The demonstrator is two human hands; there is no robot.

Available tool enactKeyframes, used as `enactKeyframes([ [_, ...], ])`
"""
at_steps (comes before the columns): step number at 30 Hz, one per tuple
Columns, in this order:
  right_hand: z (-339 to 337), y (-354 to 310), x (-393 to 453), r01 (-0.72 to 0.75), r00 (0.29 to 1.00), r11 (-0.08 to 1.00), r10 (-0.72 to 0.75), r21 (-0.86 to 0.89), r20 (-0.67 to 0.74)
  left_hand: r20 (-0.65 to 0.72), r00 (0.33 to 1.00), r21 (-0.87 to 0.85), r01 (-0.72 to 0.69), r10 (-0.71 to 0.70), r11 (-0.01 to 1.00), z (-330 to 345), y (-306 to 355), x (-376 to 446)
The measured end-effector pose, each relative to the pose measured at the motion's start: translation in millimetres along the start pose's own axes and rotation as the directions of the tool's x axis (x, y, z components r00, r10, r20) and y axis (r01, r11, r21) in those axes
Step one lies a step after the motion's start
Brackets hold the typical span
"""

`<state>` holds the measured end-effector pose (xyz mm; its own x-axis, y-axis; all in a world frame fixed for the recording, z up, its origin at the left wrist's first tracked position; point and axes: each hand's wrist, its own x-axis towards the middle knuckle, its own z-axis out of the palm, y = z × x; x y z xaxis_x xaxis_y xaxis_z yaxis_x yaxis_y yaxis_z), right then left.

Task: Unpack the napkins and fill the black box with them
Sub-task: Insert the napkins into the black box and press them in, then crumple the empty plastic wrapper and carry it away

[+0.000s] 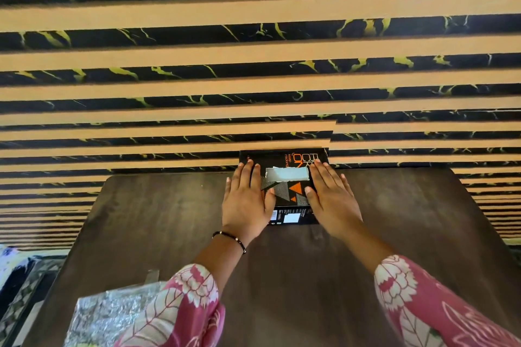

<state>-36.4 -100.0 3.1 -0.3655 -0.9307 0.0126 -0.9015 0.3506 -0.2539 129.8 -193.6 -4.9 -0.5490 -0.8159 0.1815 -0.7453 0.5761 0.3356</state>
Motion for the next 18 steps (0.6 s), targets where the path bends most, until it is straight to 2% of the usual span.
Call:
enactKeyframes([
  [6,-4.2,-0.5,5.5,-0.016,0.999,1.000,0.016,-0.008,0.052,0.068,0.998,0.054,-0.004,0.000,0.999,-2.2,0.7,5.3],
  [11,-21.2,-5.6,2.6,-0.028,0.986,1.000,0.027,0.001,0.164,0.125,0.992,0.146,-0.013,-0.005,0.989,-19.7,10.0,-1.1],
  [14,-31.4,-16.0,-18.3,-0.034,0.998,0.997,0.030,0.065,0.061,0.070,0.997,0.094,-0.019,0.012,0.995,-37.3,15.9,-25.7],
  [18,-22.6,-43.3,-88.9,0.022,1.000,0.983,-0.020,0.180,-0.016,0.058,0.996,-0.047,0.075,-0.072,0.996,-51.9,5.5,-104.2],
])
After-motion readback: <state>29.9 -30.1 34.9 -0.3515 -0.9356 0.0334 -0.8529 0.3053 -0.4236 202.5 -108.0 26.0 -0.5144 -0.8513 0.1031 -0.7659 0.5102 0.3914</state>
